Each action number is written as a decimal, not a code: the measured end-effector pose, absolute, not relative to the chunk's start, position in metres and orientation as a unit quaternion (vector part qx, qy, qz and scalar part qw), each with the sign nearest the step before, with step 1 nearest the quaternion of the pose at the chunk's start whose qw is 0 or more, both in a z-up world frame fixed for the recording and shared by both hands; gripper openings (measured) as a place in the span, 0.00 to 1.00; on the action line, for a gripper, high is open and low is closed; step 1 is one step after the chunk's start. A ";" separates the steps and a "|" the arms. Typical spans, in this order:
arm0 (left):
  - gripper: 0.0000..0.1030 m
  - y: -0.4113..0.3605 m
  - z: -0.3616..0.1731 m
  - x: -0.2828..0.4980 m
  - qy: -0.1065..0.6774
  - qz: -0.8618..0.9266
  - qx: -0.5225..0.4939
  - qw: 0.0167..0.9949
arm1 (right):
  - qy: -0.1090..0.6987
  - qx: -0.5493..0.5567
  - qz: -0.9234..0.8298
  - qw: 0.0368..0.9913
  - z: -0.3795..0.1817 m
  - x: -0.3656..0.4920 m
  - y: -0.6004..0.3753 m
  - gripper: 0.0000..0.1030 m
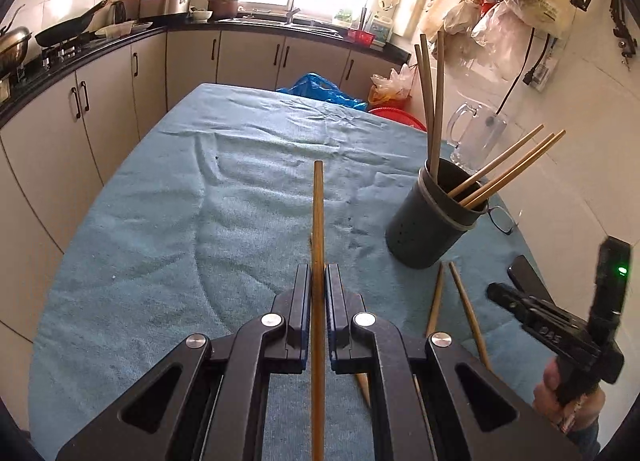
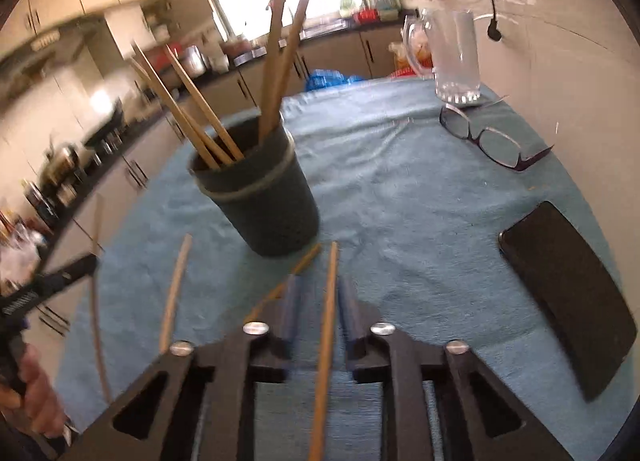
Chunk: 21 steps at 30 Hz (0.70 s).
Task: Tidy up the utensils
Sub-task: 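Lift both held chopsticks upright and carry them toward the black cup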
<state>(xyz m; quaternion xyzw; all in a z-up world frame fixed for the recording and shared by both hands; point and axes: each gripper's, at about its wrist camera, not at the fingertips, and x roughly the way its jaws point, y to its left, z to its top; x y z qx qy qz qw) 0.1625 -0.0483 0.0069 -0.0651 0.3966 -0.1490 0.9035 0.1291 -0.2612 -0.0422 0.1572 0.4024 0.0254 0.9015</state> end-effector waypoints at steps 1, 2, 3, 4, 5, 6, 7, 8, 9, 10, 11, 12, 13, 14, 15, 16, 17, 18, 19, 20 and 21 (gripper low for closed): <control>0.06 -0.048 0.007 0.162 0.396 -0.149 -0.065 0.904 | 0.412 0.155 0.026 0.897 -0.045 0.132 -0.261 0.24; 0.06 -0.047 0.007 0.161 0.395 -0.149 -0.065 0.904 | 0.422 0.153 0.028 0.893 -0.047 0.136 -0.260 0.24; 0.06 -0.047 0.008 0.161 0.395 -0.150 -0.066 0.904 | 0.435 0.145 0.026 0.888 -0.051 0.141 -0.257 0.24; 0.06 -0.046 0.009 0.160 0.395 -0.151 -0.067 0.904 | 0.443 0.136 0.019 0.886 -0.053 0.144 -0.256 0.24; 0.06 -0.045 0.009 0.160 0.394 -0.152 -0.068 0.904 | 0.451 0.125 0.010 0.883 -0.056 0.148 -0.253 0.24; 0.06 -0.044 0.010 0.160 0.393 -0.152 -0.069 0.904 | 0.458 0.118 0.009 0.881 -0.058 0.150 -0.251 0.24; 0.06 -0.044 0.010 0.159 0.392 -0.153 -0.069 0.904 | 0.467 0.114 0.007 0.877 -0.061 0.153 -0.250 0.24; 0.06 -0.043 0.011 0.159 0.391 -0.153 -0.069 0.905 | 0.476 0.112 0.005 0.872 -0.064 0.156 -0.250 0.24; 0.06 -0.042 0.012 0.159 0.390 -0.153 -0.070 0.905 | 0.485 0.112 0.005 0.867 -0.067 0.159 -0.249 0.21; 0.06 -0.042 0.013 0.159 0.389 -0.153 -0.070 0.906 | 0.490 0.108 0.005 0.865 -0.069 0.161 -0.247 0.16; 0.06 -0.042 0.013 0.158 0.388 -0.154 -0.072 0.906 | 0.488 0.097 -0.001 0.867 -0.069 0.161 -0.245 0.10; 0.06 -0.041 0.014 0.158 0.387 -0.155 -0.074 0.906 | 0.492 0.088 -0.008 0.866 -0.069 0.161 -0.243 0.08; 0.06 -0.041 0.015 0.158 0.386 -0.155 -0.075 0.906 | 0.492 0.090 -0.007 0.866 -0.069 0.161 -0.244 0.07; 0.06 -0.041 0.017 0.157 0.384 -0.156 -0.075 0.907 | 0.492 0.093 -0.004 0.865 -0.068 0.161 -0.245 0.07; 0.06 -0.041 0.019 0.156 0.382 -0.157 -0.074 0.908 | 0.492 0.096 -0.004 0.865 -0.068 0.160 -0.246 0.07; 0.06 -0.041 0.020 0.155 0.380 -0.157 -0.074 0.909 | 0.489 0.100 -0.004 0.867 -0.067 0.159 -0.248 0.07; 0.06 -0.040 0.023 0.154 0.377 -0.157 -0.074 0.910 | 0.482 0.107 0.000 0.870 -0.063 0.155 -0.250 0.07; 0.06 -0.040 0.024 0.153 0.375 -0.158 -0.075 0.910 | 0.476 0.111 0.003 0.873 -0.059 0.152 -0.250 0.07; 0.06 -0.041 0.027 0.152 0.373 -0.159 -0.075 0.911 | 0.465 0.115 0.006 0.878 -0.052 0.148 -0.248 0.07; 0.06 -0.041 0.029 0.150 0.370 -0.160 -0.076 0.912 | 0.454 0.118 0.008 0.883 -0.045 0.143 -0.249 0.07; 0.06 -0.041 0.031 0.149 0.368 -0.160 -0.076 0.913 | 0.434 0.126 0.012 0.892 -0.035 0.135 -0.249 0.07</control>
